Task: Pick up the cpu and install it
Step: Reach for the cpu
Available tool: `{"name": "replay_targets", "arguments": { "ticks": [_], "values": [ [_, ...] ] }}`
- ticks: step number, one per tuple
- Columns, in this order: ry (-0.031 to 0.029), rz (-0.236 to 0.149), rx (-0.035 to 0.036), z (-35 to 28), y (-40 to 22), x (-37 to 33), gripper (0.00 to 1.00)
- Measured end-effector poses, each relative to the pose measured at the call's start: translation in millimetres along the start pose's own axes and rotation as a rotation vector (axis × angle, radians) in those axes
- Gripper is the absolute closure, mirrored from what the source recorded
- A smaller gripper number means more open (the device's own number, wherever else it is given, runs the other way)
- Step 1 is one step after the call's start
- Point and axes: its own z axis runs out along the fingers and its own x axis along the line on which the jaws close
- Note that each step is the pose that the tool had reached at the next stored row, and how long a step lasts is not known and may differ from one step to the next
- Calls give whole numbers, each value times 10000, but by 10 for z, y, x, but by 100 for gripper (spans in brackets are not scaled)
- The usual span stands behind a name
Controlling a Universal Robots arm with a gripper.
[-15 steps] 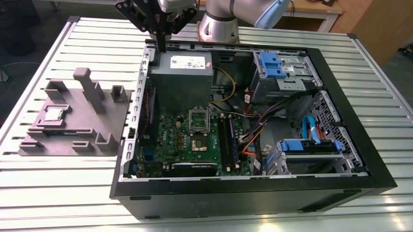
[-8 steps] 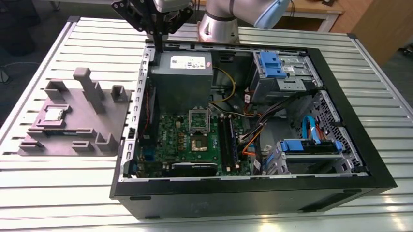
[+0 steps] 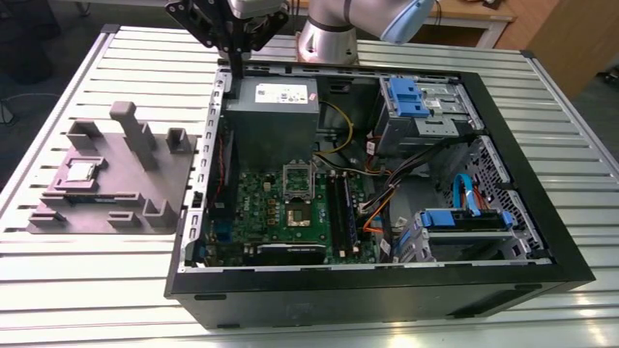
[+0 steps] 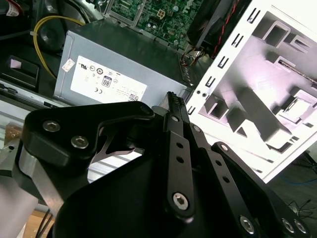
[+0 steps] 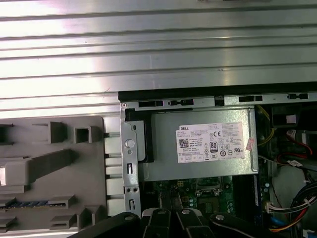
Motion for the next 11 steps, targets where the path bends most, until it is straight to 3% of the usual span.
{"name": "replay_targets", "arguments": {
  "ticks": [2,4,11],
  "values": [
    [0,0,0,0,0,4,90],
    [0,1,0,-1,-4,51,90],
    [0,0,0,-1,-5,67,90]
  ]
}}
